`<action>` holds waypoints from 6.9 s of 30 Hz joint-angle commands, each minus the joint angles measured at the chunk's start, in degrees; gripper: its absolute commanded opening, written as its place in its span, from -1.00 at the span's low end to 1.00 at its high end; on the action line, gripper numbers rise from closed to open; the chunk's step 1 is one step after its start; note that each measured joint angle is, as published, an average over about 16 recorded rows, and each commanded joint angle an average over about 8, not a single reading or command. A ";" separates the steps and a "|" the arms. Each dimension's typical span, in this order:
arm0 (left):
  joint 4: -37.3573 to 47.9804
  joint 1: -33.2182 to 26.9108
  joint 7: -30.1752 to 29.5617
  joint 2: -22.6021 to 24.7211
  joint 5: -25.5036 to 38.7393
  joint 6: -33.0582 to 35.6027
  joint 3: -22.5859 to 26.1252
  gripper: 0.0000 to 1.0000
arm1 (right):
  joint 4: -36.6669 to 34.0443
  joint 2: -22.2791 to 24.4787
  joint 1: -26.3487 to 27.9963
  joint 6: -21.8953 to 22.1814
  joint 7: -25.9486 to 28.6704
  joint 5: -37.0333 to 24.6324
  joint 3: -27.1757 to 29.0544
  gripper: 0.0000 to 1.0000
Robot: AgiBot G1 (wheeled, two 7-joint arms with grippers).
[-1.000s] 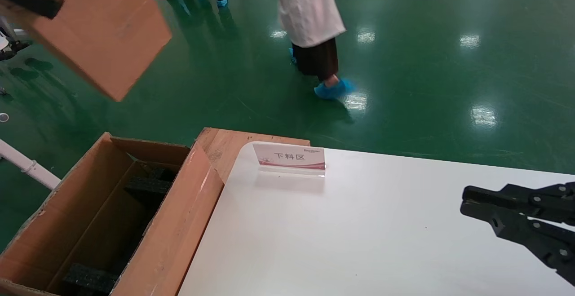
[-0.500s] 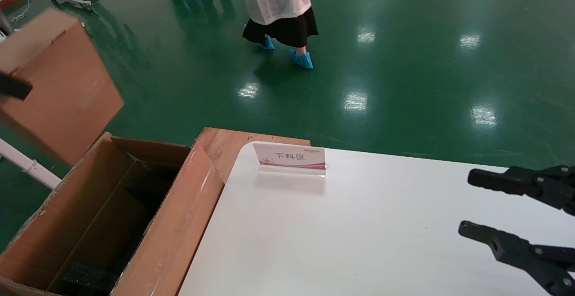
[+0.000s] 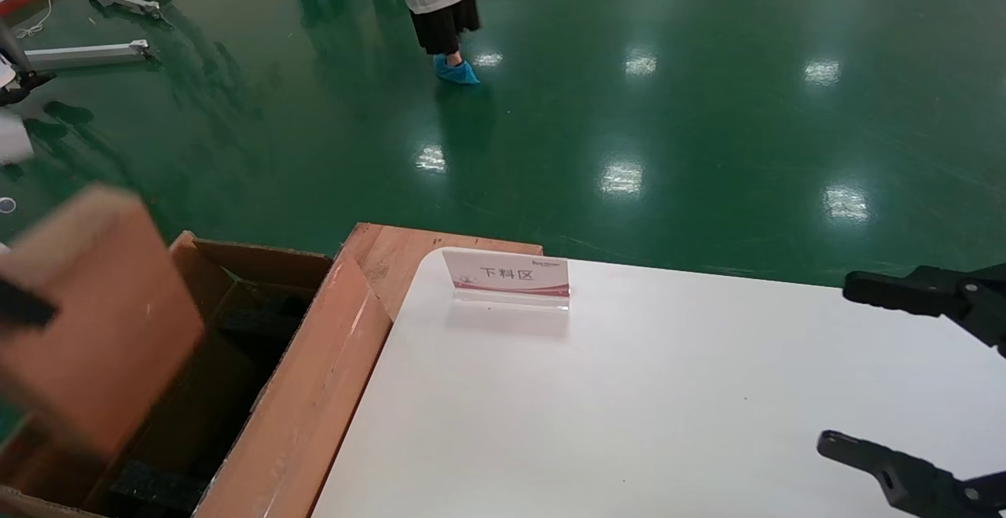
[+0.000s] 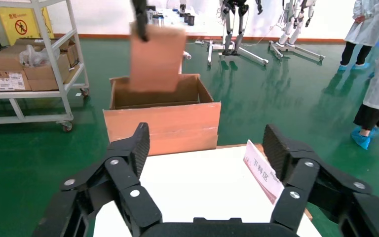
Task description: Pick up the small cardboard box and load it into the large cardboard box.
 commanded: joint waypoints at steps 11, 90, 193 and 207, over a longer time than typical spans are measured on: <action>8.06 -0.89 5.87 2.90 -8.30 -0.83 9.86 -1.00 | 0.00 0.02 0.01 0.02 -0.02 0.03 -0.04 1.00; -19.03 12.09 -3.13 -30.07 25.67 -4.37 -26.46 -1.00 | 0.00 0.11 0.06 0.12 -0.14 0.19 -0.28 1.00; -19.29 22.11 -2.85 -28.54 26.88 -13.44 -22.76 1.00 | -0.05 0.18 0.10 0.19 -0.24 0.34 -0.45 1.00; -20.10 16.48 18.56 -26.63 1.51 -17.11 -31.87 1.00 | -0.07 0.19 0.12 0.19 -0.26 0.37 -0.49 1.00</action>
